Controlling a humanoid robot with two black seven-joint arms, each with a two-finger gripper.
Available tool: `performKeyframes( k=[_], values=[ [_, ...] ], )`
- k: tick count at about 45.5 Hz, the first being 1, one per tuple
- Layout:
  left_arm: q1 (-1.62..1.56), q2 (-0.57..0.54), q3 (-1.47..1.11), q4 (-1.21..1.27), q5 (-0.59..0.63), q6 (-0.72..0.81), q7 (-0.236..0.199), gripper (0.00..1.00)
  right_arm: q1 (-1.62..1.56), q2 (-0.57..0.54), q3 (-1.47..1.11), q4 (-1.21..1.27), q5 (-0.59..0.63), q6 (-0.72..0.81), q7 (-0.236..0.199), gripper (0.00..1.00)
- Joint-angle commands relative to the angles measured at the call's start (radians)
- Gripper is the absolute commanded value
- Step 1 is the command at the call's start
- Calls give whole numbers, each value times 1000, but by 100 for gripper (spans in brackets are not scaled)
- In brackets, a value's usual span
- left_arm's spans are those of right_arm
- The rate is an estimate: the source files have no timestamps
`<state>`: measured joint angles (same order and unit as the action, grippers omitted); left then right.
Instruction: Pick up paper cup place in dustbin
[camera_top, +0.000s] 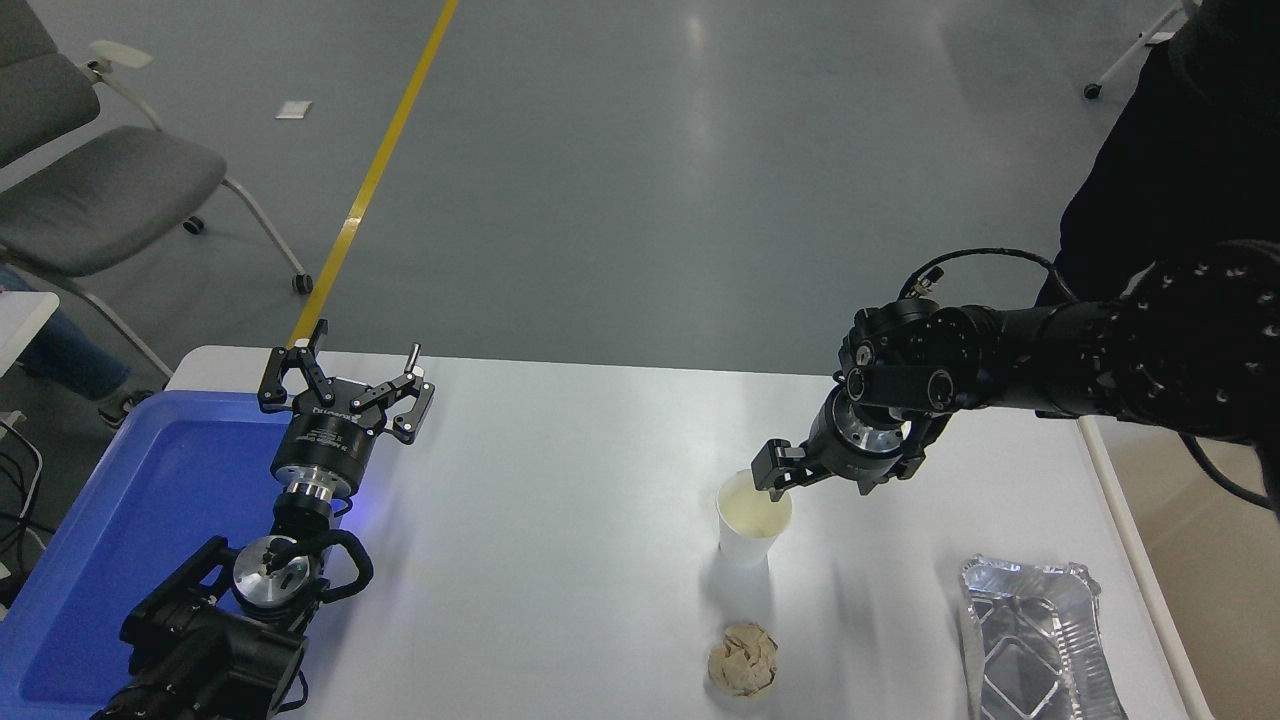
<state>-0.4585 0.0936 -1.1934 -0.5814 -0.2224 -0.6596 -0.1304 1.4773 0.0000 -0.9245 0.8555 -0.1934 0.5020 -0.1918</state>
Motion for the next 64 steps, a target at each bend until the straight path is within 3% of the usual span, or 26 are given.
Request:
performKeyframes(
  k=[1, 14, 20, 25, 30, 33, 34, 36, 64],
  values=[
    [0, 0, 0, 0, 0, 0, 0, 99, -98, 0, 21, -76, -35, -5, 0, 100],
    [0, 0, 0, 0, 0, 0, 0, 99, -130, 0, 58, -102, -58, -16, 0, 100],
    [0, 0, 0, 0, 0, 0, 0, 99, -132, 0, 58, -104, -58, -17, 0, 95],
    [0, 0, 0, 0, 0, 0, 0, 99, -132, 0, 58, -104, -58, -17, 2, 67],
    [0, 0, 0, 0, 0, 0, 0, 99, -129, 0, 56, -105, -60, -17, 2, 46],
    [0, 0, 0, 0, 0, 0, 0, 99, -127, 0, 56, -105, -60, -14, 2, 38],
    [0, 0, 0, 0, 0, 0, 0, 99, -127, 0, 55, -107, -60, -14, 2, 31],
    [0, 0, 0, 0, 0, 0, 0, 99, -127, 0, 56, -107, -60, -13, 5, 0],
    [0, 0, 0, 0, 0, 0, 0, 99, -75, 0, 39, -95, -52, 32, 5, 0]
  ],
)
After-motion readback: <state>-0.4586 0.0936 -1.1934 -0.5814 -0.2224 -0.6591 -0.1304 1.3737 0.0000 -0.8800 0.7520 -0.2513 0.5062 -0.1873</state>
